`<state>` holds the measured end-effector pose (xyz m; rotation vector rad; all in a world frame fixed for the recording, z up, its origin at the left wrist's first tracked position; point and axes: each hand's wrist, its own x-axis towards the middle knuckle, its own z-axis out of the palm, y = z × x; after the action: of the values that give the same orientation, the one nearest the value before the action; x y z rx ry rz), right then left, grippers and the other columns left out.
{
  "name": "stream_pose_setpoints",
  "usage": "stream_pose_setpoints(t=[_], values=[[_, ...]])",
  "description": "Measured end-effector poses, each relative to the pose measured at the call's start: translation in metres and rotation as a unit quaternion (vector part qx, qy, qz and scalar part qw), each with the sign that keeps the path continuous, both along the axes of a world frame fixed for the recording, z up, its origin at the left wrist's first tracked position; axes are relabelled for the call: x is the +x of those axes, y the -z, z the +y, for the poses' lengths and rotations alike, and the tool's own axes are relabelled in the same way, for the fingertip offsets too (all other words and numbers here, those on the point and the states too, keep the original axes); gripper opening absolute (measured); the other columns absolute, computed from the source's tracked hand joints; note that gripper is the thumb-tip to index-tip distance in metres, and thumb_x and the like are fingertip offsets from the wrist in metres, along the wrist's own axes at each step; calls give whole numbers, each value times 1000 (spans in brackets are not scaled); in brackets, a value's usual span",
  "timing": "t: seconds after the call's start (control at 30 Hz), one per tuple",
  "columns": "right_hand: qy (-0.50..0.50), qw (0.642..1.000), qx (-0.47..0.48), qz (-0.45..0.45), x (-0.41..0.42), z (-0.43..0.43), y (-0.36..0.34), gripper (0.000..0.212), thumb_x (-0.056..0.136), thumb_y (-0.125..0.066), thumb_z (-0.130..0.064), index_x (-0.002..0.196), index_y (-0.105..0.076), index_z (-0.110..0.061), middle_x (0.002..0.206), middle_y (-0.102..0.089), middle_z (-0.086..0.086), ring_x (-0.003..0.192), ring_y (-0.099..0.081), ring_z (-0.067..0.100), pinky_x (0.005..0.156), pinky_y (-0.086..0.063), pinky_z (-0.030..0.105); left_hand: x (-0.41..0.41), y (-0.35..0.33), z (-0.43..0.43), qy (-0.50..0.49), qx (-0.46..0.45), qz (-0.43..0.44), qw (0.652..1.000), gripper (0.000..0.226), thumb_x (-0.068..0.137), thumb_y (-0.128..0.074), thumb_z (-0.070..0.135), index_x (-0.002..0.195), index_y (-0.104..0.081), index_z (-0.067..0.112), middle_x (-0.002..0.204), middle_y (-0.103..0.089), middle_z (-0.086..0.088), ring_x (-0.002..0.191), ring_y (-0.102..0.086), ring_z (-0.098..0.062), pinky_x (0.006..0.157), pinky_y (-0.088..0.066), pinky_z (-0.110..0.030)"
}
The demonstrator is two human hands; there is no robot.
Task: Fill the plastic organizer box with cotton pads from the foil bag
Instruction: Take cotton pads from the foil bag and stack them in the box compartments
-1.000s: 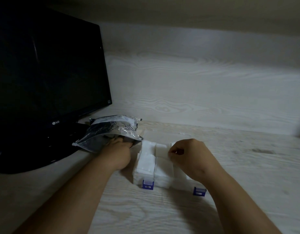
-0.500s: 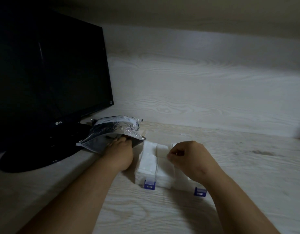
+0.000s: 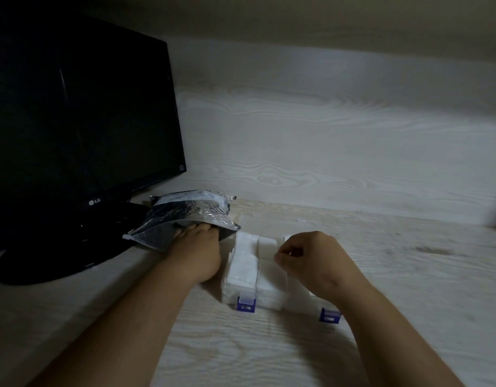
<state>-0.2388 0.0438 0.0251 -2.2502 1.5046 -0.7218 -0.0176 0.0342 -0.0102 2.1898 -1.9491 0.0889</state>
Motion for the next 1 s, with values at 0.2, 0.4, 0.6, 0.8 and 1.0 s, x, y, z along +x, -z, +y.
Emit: stream_pose_setpoints(t=[0.2,0.4,0.6,0.8,1.0], values=[[2,1000,5,0,0,0,0,13,88,-64,-33,87,-75,-25,80,-67,-13,72,-62,3,61,-48,16,0,-6,12,1,-14,-30,999,39,88,-47,23,126,-50,19,135,-46,-1,129,-41,-23,105,-31,-38],[0,1000,7,3,0,1,0,15,89,-63,-33,86,-74,-25,80,-67,-12,71,-62,4,62,-48,19,3,-9,21,24,-27,-31,999,49,80,-50,20,128,-55,23,133,-51,4,122,-51,-23,101,-40,-36],[-2,1000,6,2,0,0,-1,15,89,-63,-34,87,-75,-25,81,-67,-13,73,-61,4,62,-47,18,5,-19,22,-22,-60,-3,998,30,80,-54,23,105,-68,15,109,-68,-5,101,-64,-27,85,-54,-36],[1,1000,4,-1,0,0,0,14,88,-63,-34,85,-74,-25,78,-66,-13,70,-61,4,59,-44,17,5,-29,27,-47,-85,-44,994,23,83,-59,19,99,-72,28,110,-69,1,104,-63,-23,84,-50,-30],[0,1000,7,3,1,0,0,15,88,-64,-34,88,-75,-25,83,-68,-12,77,-63,5,73,-54,26,8,-25,33,-25,-36,5,999,13,78,-60,13,79,-53,24,99,-66,-2,98,-62,-25,79,-46,-31]])
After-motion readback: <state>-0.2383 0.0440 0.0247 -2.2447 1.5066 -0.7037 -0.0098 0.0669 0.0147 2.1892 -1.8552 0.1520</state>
